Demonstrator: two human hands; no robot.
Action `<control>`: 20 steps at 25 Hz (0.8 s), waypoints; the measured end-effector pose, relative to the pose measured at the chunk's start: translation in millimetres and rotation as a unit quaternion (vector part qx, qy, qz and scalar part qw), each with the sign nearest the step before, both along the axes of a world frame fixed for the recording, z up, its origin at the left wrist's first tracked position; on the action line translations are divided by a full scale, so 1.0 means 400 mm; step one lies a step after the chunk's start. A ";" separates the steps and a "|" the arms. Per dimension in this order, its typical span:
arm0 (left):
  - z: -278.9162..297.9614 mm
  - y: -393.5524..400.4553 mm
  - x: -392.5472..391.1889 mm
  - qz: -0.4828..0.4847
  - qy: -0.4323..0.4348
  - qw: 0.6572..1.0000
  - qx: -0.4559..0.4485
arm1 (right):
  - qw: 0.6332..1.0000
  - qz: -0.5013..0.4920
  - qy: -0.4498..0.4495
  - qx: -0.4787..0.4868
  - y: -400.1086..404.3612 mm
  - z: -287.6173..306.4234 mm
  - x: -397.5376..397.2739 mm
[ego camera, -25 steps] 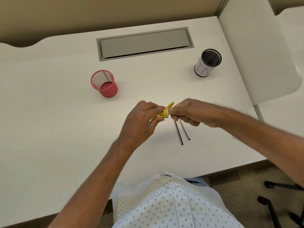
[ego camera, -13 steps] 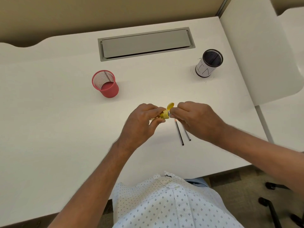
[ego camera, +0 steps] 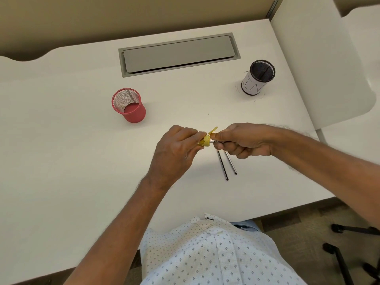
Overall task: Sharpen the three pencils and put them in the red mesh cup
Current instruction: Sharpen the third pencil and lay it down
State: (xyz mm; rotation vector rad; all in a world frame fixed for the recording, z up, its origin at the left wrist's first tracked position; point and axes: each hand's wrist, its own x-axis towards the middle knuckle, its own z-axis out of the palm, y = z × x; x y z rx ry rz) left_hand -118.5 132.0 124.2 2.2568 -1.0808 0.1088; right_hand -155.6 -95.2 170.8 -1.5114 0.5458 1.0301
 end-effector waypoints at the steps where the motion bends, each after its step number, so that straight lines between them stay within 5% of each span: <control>1: -0.002 -0.001 0.000 0.000 -0.003 1.000 -0.003 | 1.000 -0.013 0.021 0.012 -0.002 -0.001 -0.001; 7: -0.021 0.003 0.001 0.033 0.057 0.998 -0.006 | 0.998 -0.047 0.029 0.015 -0.029 0.009 -0.027; 15: -0.037 0.009 0.004 0.074 0.171 0.981 -0.061 | 0.981 -0.165 -0.103 0.010 -0.011 -0.041 -0.118; 20: -0.052 0.008 -0.009 0.083 0.203 0.972 -0.080 | 0.946 -0.196 -0.165 -0.197 0.082 -0.168 -0.154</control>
